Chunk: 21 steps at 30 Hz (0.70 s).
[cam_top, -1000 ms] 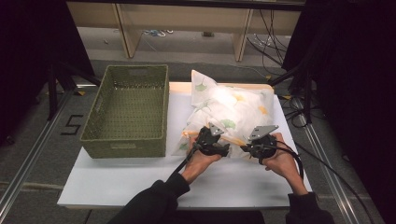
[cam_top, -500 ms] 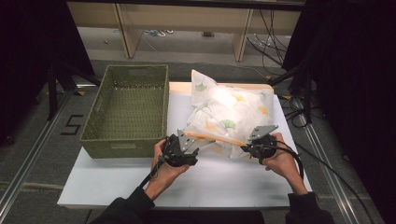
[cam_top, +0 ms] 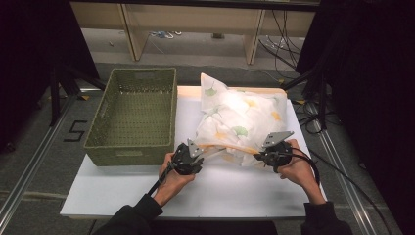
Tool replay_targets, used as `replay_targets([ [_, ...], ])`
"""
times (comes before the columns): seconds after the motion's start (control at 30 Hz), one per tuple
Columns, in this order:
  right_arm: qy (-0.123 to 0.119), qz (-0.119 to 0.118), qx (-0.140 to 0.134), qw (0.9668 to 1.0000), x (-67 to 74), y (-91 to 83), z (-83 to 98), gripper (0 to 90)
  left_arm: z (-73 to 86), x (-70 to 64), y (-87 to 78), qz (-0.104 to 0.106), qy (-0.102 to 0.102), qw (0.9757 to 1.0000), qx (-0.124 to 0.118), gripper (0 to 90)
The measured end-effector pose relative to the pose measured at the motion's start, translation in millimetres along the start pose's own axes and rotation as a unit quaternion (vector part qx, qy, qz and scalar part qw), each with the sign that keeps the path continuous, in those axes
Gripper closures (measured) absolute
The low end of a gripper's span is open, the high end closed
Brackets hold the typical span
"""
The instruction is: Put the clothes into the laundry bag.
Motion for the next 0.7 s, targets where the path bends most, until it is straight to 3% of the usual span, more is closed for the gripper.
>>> replay_targets([
  [0.07, -0.004, -0.005, -0.003, 1.0000, 2.0, 2.7, -2.3, 89.8, -1.5, -2.4, -5.7, 0.030, -0.014, 0.9995, -0.002, 85.3],
  [0.17, -0.013, -0.014, 0.001, 0.9998, 5.4, 9.9, -5.9, 89.8, -4.0, -5.8, -19.5, 0.076, -0.032, 0.9966, -0.004, 87.2],
  [0.27, -0.018, -0.019, 0.012, 0.9996, 6.9, 24.4, -9.4, 89.8, -6.6, -8.0, -36.9, 0.101, -0.041, 0.9939, -0.014, 87.4],
  [0.4, -0.010, -0.018, 0.014, 0.9997, 3.6, 37.2, -11.6, 89.7, -6.2, 0.2, -50.9, 0.122, -0.057, 0.9907, -0.016, 87.4],
  [0.47, -0.002, -0.005, 0.007, 1.0000, -2.8, 45.5, -13.5, 89.7, 2.8, 4.3, -50.0, 0.114, -0.052, 0.9921, 0.000, 87.4],
  [0.5, -0.010, 0.008, 0.001, 0.9999, -8.1, 50.7, -14.2, 89.7, 8.0, 5.9, -48.2, 0.113, -0.052, 0.9923, 0.008, 87.4],
  [0.57, 0.001, 0.024, 0.001, 0.9997, -16.1, 56.0, -17.5, 89.7, 17.3, 8.9, -44.0, 0.118, -0.054, 0.9913, 0.026, 87.3],
  [0.6, -0.006, 0.034, 0.001, 0.9994, -22.2, 59.0, -18.7, 89.7, 19.7, 9.7, -42.4, 0.120, -0.055, 0.9907, 0.033, 87.3],
  [0.7, -0.006, 0.046, 0.004, 0.9989, -34.3, 68.5, -22.9, 89.7, 22.5, 11.2, -38.0, 0.113, -0.040, 0.9918, 0.044, 87.2],
])
Point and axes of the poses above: each handheld gripper's, and its own axes: y roughly forward along the jaws, z roughly out of its underside, x roughly to its left, the point moved 3 cm from there along y, roughly forward along the jaws, and after that the axes turned 15 degrees about -y, right-handed, at the moved point
